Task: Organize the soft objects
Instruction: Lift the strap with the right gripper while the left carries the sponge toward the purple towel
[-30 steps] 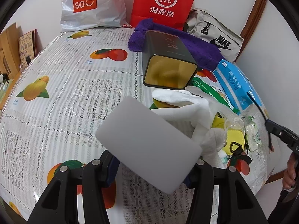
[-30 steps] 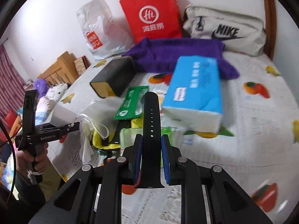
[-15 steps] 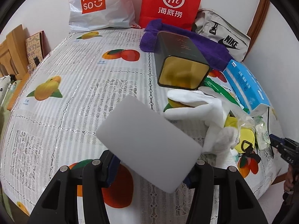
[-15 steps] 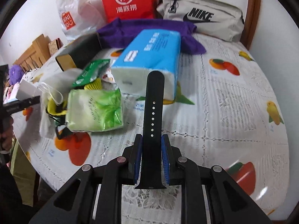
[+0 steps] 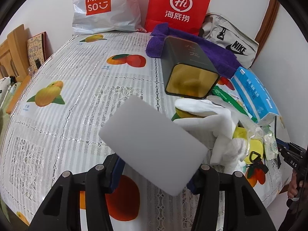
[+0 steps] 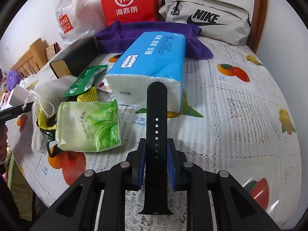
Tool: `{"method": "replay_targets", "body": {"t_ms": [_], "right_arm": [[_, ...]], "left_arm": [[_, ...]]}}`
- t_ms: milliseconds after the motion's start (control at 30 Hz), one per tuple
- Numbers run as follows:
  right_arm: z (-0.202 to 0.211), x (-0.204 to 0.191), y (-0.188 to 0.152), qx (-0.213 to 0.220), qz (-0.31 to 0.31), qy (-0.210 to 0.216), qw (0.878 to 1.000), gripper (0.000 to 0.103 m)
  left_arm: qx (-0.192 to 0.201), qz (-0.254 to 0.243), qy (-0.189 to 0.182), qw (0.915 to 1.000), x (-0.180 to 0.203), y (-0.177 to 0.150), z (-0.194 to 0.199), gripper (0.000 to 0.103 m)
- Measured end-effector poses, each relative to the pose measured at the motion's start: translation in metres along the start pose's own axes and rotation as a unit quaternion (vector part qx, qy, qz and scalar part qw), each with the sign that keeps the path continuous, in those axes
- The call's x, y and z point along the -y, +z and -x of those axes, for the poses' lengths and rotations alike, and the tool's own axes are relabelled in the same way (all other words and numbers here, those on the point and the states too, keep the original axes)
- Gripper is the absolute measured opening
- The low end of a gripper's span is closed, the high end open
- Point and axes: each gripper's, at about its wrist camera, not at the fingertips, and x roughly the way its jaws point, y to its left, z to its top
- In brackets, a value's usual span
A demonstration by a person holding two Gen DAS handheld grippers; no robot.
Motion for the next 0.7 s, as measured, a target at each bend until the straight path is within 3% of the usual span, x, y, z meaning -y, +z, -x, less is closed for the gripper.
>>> {"method": "replay_targets", "body": {"t_ms": [333,700], "right_arm": [[0.042,-0.005,0.01,0.027,-0.002,0.023,0.999,0.02],[0.069,-0.01,0.047,0.054,0.012,0.027,0.998,0.02]], "left_arm": [[0.024,0.002,-0.012,0.9996,0.004,0.015,0.028,0.05],[0.029,-0.002,-0.026,0.9992,0.019,0.048,0.04,0.05]]}}
